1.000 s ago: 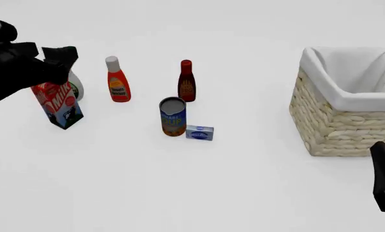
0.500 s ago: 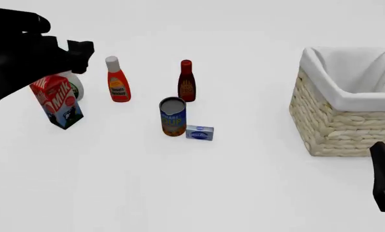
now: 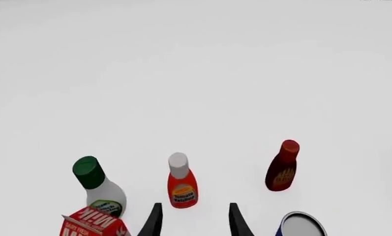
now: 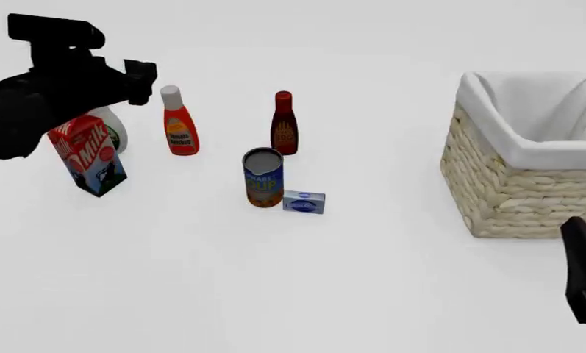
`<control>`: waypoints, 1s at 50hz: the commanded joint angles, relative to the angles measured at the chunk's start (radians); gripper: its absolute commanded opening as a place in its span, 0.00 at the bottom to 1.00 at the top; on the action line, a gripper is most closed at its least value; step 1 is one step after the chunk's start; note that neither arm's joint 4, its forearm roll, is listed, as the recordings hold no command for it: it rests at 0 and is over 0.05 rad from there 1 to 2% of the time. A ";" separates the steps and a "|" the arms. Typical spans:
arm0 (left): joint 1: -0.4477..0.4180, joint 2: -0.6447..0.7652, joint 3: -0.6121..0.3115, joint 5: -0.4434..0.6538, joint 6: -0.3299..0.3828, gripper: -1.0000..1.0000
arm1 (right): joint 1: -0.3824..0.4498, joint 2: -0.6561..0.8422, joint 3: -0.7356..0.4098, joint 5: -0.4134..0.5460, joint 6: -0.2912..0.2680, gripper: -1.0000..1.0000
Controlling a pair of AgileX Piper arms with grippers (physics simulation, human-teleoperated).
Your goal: Pick the ketchup and place it in the basket.
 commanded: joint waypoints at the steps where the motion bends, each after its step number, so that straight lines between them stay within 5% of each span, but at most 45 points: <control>1: 0.010 0.075 -0.059 -0.013 -0.016 1.00 | 0.007 0.000 0.001 0.007 0.002 1.00; 50: 0.026 0.304 -0.225 -0.065 0.002 1.00 | 0.006 0.000 -0.002 0.018 -0.004 1.00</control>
